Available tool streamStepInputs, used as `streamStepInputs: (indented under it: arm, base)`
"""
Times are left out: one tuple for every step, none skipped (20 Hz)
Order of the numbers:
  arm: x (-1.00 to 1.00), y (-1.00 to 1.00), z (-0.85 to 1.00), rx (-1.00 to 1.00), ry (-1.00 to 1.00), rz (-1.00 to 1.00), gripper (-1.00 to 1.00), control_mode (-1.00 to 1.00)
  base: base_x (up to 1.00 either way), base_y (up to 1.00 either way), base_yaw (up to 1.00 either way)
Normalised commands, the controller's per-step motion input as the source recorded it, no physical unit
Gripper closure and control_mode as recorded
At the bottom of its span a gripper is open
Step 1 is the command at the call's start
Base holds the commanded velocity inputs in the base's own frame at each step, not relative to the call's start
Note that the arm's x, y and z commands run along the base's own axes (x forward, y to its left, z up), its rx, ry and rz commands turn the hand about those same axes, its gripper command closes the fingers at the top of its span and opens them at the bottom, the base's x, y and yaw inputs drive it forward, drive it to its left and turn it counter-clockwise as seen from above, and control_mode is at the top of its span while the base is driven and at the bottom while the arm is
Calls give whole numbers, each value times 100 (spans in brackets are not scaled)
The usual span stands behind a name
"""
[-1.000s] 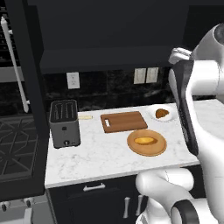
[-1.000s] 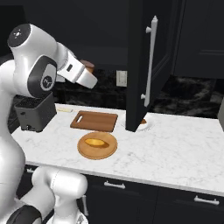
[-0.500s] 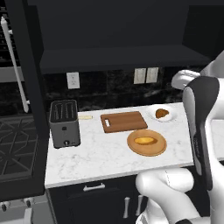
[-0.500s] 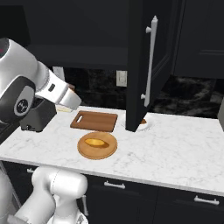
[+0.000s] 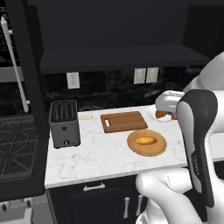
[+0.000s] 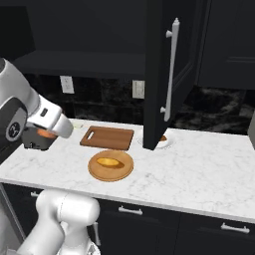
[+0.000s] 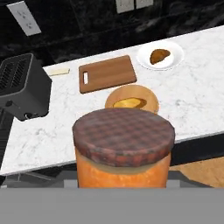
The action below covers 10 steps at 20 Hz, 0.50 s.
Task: From the different types of pastries on the counter, select a croissant and place it on the cutting board. Then retrieve a jar of jam from the cabinet and place it alongside the croissant on the cutting board.
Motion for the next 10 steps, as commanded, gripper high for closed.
streamStepInputs:
  arm:
    - [0,0,-80,0,0,40,100,-100]
    - [21,0,-85,1,0,43,100,-100]
    - [36,0,-91,0,0,43,100,-100]
    - [45,0,-86,1,0,45,100,-100]
    - [46,6,-81,3,0,45,100,-100]
    - [48,12,-74,3,-4,46,100,-100]
    - [49,15,-69,4,-2,46,100,-100]
    - [41,22,-59,4,-3,46,100,-100]
    - [26,23,-45,5,-1,47,100,-100]
    - [28,24,-41,6,0,47,100,-100]
  base:
    - [0,0,0]
    - [0,0,0]
    - [0,0,0]
    - [0,0,0]
    - [0,0,0]
    - [0,0,0]
    - [0,0,0]
    - [0,0,0]
    - [0,0,0]
    - [0,0,0]
